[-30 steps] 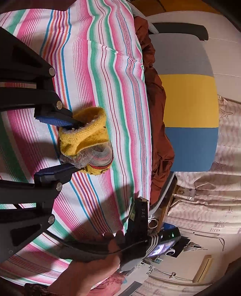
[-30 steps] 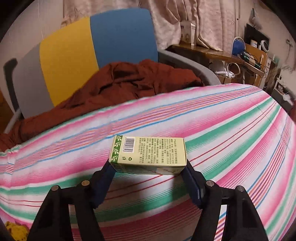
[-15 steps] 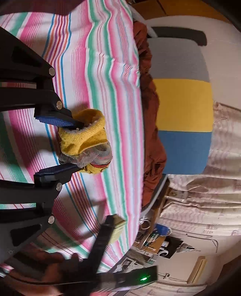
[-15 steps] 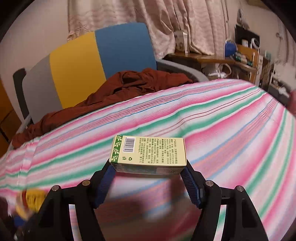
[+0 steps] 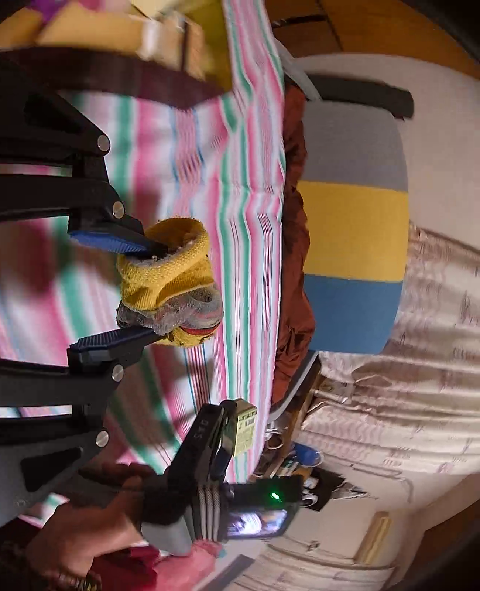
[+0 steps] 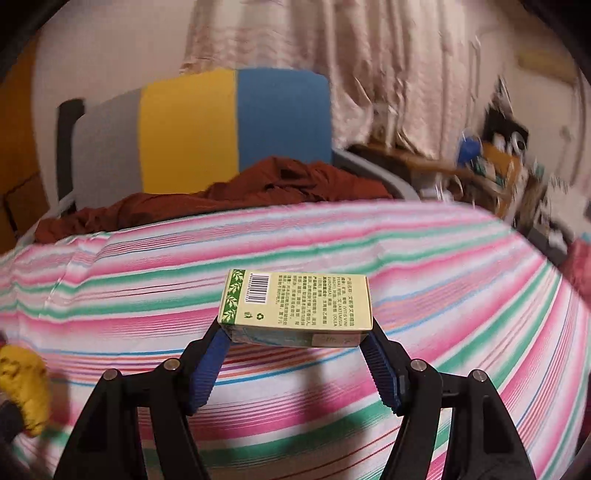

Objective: Organize objects
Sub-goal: 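Carry the yellow sock bundle and medicine box over the gold tray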

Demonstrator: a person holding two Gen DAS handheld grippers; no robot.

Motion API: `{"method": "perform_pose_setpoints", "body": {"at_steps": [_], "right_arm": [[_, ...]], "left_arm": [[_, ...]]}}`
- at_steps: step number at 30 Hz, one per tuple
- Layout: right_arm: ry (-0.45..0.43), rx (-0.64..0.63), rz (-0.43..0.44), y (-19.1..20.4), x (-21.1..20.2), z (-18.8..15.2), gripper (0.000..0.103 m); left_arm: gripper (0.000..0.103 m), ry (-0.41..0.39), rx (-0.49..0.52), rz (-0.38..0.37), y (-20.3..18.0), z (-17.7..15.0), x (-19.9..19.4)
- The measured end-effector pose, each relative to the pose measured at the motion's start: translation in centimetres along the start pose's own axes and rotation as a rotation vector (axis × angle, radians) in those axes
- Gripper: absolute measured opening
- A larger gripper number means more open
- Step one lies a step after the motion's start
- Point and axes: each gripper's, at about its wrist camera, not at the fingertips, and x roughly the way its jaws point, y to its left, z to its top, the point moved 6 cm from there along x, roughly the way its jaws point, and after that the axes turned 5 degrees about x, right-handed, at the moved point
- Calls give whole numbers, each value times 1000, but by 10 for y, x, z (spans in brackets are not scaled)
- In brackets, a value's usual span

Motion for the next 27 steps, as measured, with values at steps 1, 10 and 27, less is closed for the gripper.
{"method": "perform_pose_setpoints", "body": {"at_steps": [1, 10, 27], "right_arm": [[-17, -29, 2, 6, -4, 0, 71], [-61, -159, 49, 42, -32, -10, 71], [-68, -85, 460, 151, -159, -21, 71]], "left_arm": [[37, -5, -15, -3, 5, -2, -8], [37, -58, -149, 15, 58, -14, -78], [37, -20, -433, 229, 222, -55, -137]]}}
